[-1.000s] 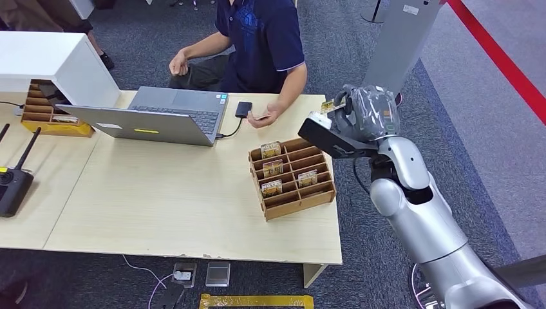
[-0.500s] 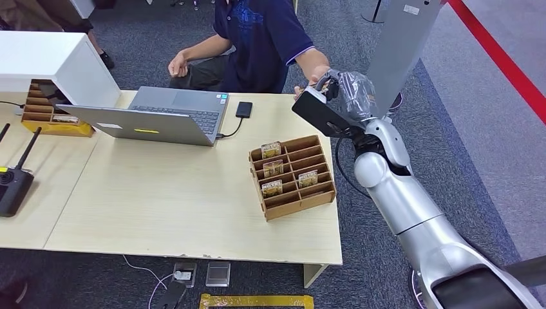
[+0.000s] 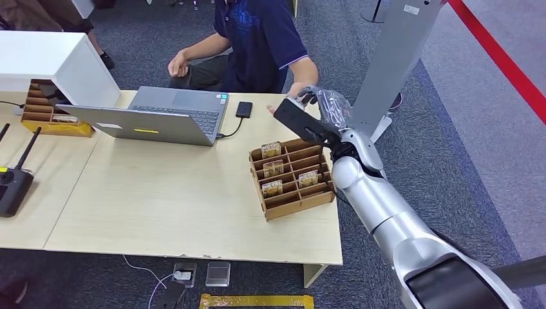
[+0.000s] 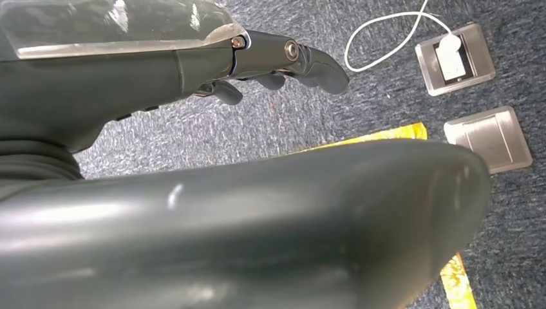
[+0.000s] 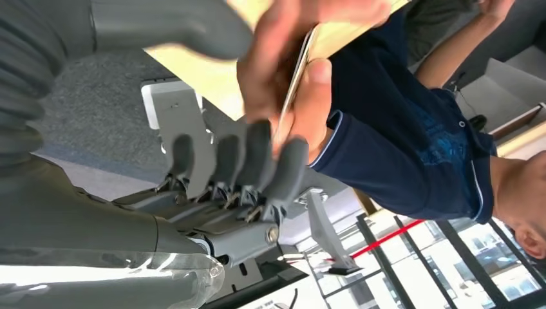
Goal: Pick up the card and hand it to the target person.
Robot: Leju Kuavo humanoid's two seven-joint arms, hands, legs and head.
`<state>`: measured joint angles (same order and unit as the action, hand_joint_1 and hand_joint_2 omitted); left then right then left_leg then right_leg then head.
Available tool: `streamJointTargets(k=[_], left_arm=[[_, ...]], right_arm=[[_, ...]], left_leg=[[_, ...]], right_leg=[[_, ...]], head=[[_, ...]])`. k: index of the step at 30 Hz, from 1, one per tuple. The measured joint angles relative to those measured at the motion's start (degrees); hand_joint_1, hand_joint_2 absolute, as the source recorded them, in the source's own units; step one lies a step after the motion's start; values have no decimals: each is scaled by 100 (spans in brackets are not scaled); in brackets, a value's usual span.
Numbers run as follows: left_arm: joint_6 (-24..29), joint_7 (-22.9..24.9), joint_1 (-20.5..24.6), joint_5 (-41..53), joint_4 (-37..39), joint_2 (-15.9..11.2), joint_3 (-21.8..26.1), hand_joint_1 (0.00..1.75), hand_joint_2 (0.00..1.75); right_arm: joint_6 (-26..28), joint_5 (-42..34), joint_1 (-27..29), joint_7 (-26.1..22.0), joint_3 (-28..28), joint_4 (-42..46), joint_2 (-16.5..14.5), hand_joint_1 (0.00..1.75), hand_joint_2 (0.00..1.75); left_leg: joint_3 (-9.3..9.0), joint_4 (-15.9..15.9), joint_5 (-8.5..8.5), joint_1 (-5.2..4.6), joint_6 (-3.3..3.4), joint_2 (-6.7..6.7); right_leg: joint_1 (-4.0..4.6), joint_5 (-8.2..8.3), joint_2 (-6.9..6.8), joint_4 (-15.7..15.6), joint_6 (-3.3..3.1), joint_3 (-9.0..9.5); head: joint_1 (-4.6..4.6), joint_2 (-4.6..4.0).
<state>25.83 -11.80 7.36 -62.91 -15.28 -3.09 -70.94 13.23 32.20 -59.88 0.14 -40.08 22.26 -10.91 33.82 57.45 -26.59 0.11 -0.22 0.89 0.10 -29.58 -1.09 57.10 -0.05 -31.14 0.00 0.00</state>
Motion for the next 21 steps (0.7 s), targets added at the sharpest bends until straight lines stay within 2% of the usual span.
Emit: streamJointTargets(k=[6, 11, 15, 21], left_arm=[[70, 56, -7, -63, -1, 29, 91, 0, 0], [126, 116, -12, -110, -13, 52, 158, 0, 0], [134, 113, -17, -136, -7, 75, 204, 0, 0], [91, 63, -22, -146, 18, 106, 253, 0, 0]], right_arm=[[337, -147, 83, -276, 65, 257, 55, 0, 0], [724, -433, 337, -663, 209, 869, 239, 0, 0], [996, -710, 824, -866, 259, 1841, 558, 0, 175], [1074, -1462, 1708, -1046, 459, 3088, 936, 0, 175]], left_leg=[[6, 3, 0, 1, 0, -3], [6, 2, 1, 0, 1, -8], [3, -1, 3, 2, 1, -17], [2, -3, 4, 4, 2, -30]], right_leg=[[1, -1, -5, 2, 0, -5], [0, -1, -9, 0, 1, -4], [2, -1, -18, -7, 2, 3], [4, -3, -30, -12, 3, 8]], head=[[0, 0], [0, 0], [0, 0], [0, 0]])
